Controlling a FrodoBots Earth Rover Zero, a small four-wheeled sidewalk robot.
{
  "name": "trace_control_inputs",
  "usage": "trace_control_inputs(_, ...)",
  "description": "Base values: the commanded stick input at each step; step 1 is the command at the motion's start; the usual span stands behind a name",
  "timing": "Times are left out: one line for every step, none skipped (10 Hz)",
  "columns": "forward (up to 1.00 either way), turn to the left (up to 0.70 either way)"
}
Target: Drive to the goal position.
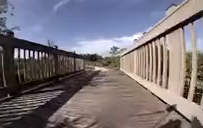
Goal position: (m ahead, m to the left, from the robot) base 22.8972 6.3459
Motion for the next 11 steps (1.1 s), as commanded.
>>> trace_control_inputs(0.85, 0.0)
trace_control_inputs(0.85, 0.0)
trace_control_inputs(0.85, 0.0)
trace_control_inputs(0.85, 0.0)
trace_control_inputs(0.85, 0.0)
trace_control_inputs(0.85, 0.0)
trace_control_inputs(0.85, 0.0)
trace_control_inputs(0.85, 0.0)
trace_control_inputs(0.85, 0.0)
trace_control_inputs(0.85, 0.0)
trace_control_inputs(0.85, 0.0)
